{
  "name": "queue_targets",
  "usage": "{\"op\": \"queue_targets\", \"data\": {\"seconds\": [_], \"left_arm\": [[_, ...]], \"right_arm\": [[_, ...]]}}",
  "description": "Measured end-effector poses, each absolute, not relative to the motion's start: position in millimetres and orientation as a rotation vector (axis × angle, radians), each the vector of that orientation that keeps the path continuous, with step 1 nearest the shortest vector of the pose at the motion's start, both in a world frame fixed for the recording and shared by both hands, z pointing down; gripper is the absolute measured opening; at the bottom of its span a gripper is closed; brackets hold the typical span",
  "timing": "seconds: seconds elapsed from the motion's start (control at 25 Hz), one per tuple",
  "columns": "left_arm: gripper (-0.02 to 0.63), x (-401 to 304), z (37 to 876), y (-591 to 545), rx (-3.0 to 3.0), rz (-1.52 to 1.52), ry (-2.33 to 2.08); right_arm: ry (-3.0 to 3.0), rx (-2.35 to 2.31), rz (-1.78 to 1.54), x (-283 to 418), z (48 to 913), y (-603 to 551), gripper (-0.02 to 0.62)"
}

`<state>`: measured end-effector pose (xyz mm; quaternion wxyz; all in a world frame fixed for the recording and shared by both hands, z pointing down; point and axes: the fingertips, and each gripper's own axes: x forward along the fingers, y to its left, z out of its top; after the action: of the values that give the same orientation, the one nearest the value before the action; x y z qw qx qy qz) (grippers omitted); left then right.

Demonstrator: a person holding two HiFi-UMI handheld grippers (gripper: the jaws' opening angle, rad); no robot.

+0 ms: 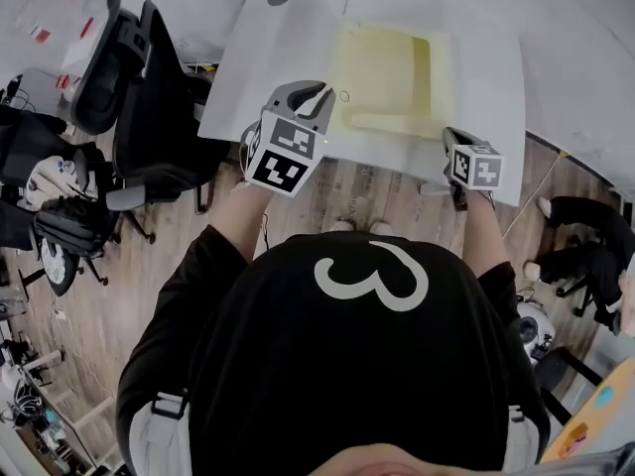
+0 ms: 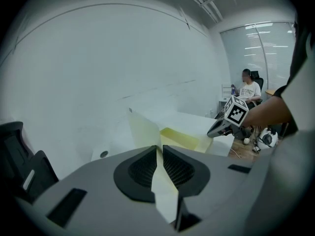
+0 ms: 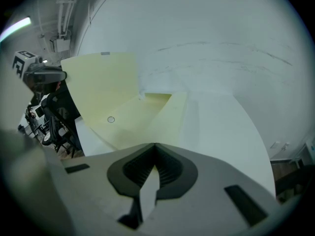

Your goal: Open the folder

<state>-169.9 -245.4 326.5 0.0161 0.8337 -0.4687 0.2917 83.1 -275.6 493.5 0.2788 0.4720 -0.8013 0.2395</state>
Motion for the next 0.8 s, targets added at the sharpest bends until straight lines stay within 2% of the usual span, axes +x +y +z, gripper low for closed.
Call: {"op": "queue_targets", "data": {"seconds": [0.8], "left_arm": [[0.046, -259.9, 356.9, -244.0, 2.464, 0.735, -1.467]], "right_arm": [[-2.075, 1.363, 0.651, 84.1, 495.7, -275.2, 0.023]]}}
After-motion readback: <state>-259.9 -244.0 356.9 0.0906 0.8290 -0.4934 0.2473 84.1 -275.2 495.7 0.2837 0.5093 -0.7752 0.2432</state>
